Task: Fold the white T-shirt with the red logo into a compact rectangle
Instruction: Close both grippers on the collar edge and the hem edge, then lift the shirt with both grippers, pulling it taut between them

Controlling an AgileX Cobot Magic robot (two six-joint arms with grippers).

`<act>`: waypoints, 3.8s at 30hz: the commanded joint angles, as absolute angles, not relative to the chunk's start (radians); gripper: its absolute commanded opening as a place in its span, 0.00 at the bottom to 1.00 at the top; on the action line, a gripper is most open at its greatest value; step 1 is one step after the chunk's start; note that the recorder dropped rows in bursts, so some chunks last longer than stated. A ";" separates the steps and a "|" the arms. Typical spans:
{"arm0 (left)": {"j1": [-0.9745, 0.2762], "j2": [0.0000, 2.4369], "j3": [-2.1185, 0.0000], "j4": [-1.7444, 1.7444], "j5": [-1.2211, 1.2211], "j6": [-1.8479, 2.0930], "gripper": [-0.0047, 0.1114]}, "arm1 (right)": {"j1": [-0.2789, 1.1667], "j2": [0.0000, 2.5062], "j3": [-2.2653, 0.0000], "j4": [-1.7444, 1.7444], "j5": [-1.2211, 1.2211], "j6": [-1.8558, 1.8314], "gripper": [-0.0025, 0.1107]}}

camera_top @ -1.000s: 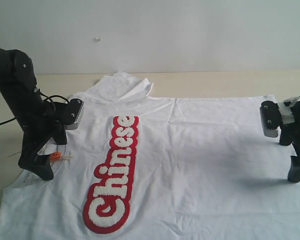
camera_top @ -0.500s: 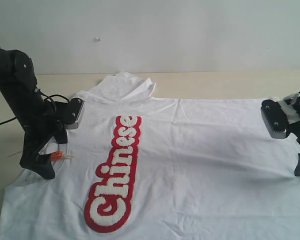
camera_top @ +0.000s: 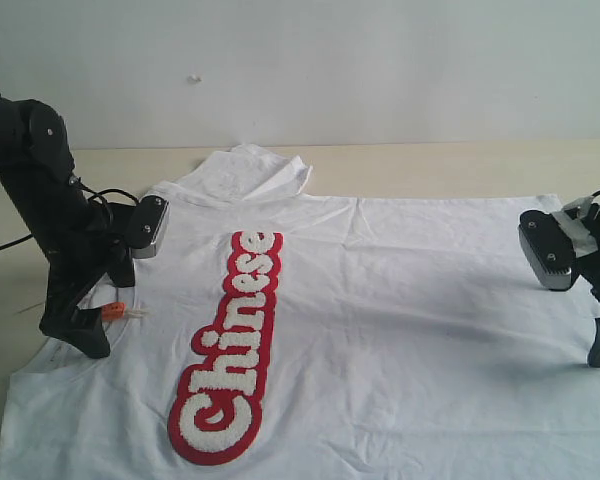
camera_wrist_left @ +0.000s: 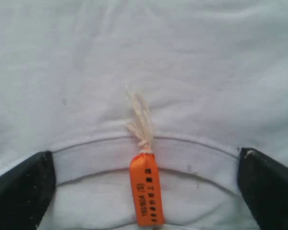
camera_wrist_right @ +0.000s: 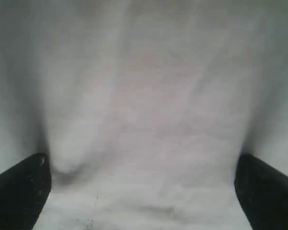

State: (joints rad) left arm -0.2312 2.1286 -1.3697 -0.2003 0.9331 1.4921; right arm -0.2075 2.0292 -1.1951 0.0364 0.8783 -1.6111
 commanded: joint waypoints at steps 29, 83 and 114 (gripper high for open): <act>-0.229 2.152 -1.363 -0.199 0.917 1.480 0.94 | -0.209 2.094 -1.194 0.026 0.884 -1.517 0.02; -0.231 2.285 -1.353 -0.063 0.992 1.304 0.94 | -0.209 2.094 -1.194 0.046 0.852 -1.428 0.02; -0.231 2.279 -1.353 0.042 0.945 1.062 0.94 | -0.209 2.059 -1.194 0.050 0.818 -1.358 0.02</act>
State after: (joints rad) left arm -0.2493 2.1793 -1.3982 -0.0662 0.9311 1.1071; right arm -0.2075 2.0489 -1.2074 0.0643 0.8412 -1.3752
